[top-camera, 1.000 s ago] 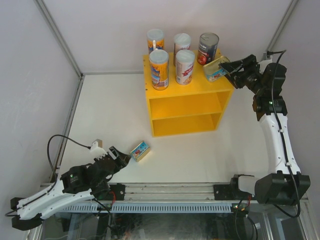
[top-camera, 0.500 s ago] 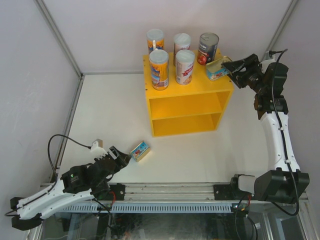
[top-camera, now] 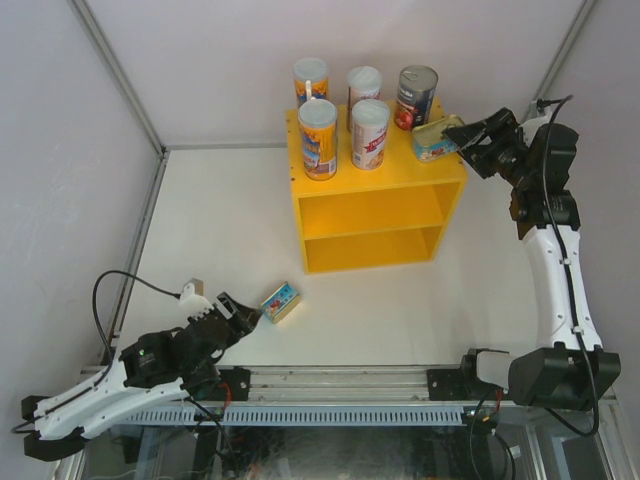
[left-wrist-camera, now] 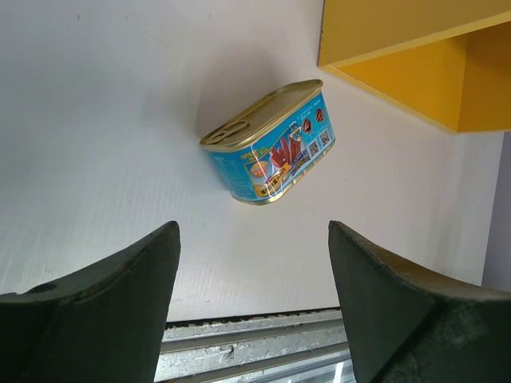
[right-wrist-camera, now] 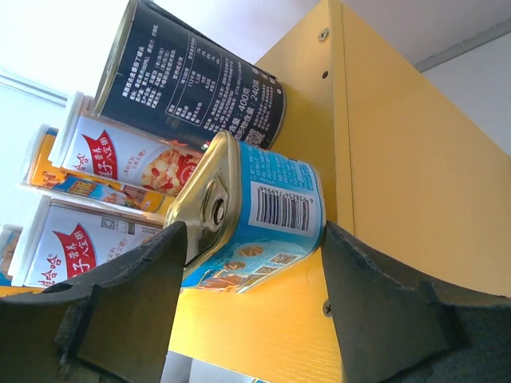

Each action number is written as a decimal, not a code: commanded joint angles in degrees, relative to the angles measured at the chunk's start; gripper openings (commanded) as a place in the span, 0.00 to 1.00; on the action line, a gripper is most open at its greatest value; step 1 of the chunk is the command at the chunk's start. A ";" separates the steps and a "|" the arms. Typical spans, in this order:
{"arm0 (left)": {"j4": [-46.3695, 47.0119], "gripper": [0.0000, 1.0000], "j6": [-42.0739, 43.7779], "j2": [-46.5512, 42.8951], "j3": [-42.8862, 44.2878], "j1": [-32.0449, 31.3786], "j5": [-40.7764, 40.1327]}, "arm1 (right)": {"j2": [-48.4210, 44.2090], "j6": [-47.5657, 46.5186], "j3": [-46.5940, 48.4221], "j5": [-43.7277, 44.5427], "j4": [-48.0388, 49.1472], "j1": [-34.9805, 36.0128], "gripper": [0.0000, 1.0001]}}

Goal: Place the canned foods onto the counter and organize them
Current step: Place the canned food on the counter.

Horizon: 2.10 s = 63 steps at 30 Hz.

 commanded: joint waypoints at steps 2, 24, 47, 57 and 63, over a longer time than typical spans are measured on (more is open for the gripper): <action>-0.11 0.79 -0.73 -0.74 1.54 0.21 -1.76 | -0.61 -5.00 1.97 2.41 -7.76 -0.24 0.71; -0.86 0.79 -0.81 -1.18 1.56 0.23 -1.76 | -3.48 -9.27 3.38 5.98 -10.34 -0.40 0.74; 1.65 0.79 0.47 1.80 1.93 0.23 -1.41 | -9.50 -20.81 7.86 15.20 -14.56 6.47 0.63; 2.35 0.79 0.51 2.31 1.50 0.17 -1.06 | -9.90 -24.98 7.77 20.13 -18.49 10.60 0.34; 1.93 0.79 0.43 1.87 1.36 0.21 -1.10 | -7.83 -25.54 7.86 20.45 -17.92 10.86 0.29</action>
